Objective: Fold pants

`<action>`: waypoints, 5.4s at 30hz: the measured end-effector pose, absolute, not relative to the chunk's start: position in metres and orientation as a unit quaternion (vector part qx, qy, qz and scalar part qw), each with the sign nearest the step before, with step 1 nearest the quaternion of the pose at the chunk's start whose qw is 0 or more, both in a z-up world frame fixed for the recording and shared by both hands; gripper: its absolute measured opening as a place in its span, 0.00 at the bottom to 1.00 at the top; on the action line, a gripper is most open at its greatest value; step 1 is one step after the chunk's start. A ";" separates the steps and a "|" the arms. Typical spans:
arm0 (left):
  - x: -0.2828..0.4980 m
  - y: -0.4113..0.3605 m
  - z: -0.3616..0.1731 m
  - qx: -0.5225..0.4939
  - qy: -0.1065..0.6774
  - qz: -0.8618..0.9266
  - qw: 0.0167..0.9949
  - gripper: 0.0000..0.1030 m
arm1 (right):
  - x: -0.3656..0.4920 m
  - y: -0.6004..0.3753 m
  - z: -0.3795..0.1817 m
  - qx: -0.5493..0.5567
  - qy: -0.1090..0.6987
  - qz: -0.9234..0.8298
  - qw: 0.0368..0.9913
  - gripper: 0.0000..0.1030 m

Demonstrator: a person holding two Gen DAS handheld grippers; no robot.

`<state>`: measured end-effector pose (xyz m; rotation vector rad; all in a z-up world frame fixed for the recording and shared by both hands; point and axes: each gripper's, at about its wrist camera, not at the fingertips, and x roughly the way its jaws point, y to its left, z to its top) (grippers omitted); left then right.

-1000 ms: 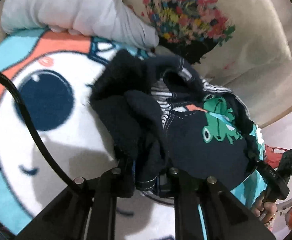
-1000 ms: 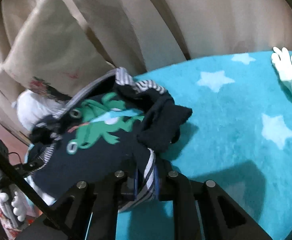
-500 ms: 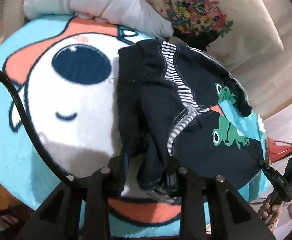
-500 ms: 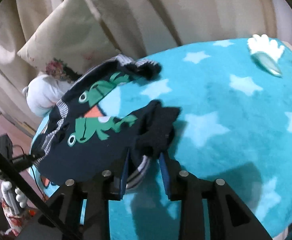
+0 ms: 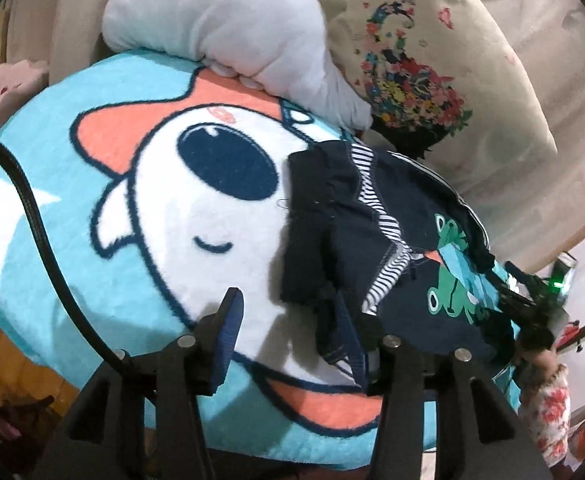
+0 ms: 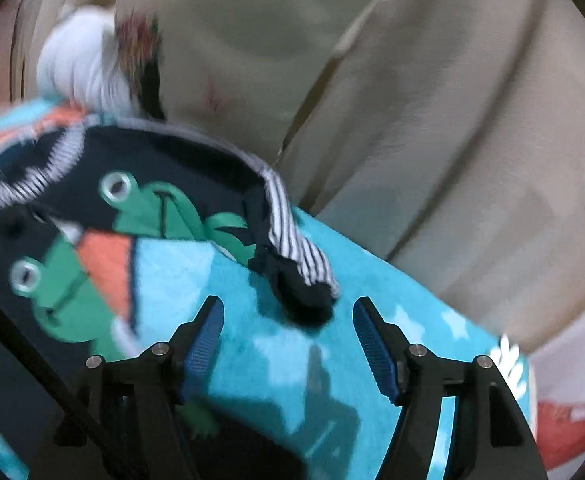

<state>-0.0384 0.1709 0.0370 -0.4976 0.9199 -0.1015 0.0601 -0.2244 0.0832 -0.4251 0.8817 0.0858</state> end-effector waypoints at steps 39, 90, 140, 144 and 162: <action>-0.054 0.157 0.037 -0.253 0.434 -0.069 0.862 0.55 | 0.029 -0.220 0.124 -0.161 0.416 0.126 0.886 0.63; 0.194 0.003 0.041 0.023 0.522 -0.223 0.823 0.69 | 0.196 -0.254 0.086 -0.068 0.523 0.183 0.830 0.72; -0.040 0.133 0.074 -0.172 0.392 -0.141 0.892 0.51 | 0.150 -0.099 0.104 -0.192 0.430 0.203 0.859 0.83; -0.034 0.149 0.061 -0.190 0.401 -0.133 0.886 0.51 | 0.184 -0.076 0.077 -0.202 0.468 0.220 0.832 0.65; -0.044 0.173 0.065 -0.245 0.372 -0.121 0.887 0.54 | 0.007 -0.040 0.107 -0.191 0.422 0.284 0.840 0.03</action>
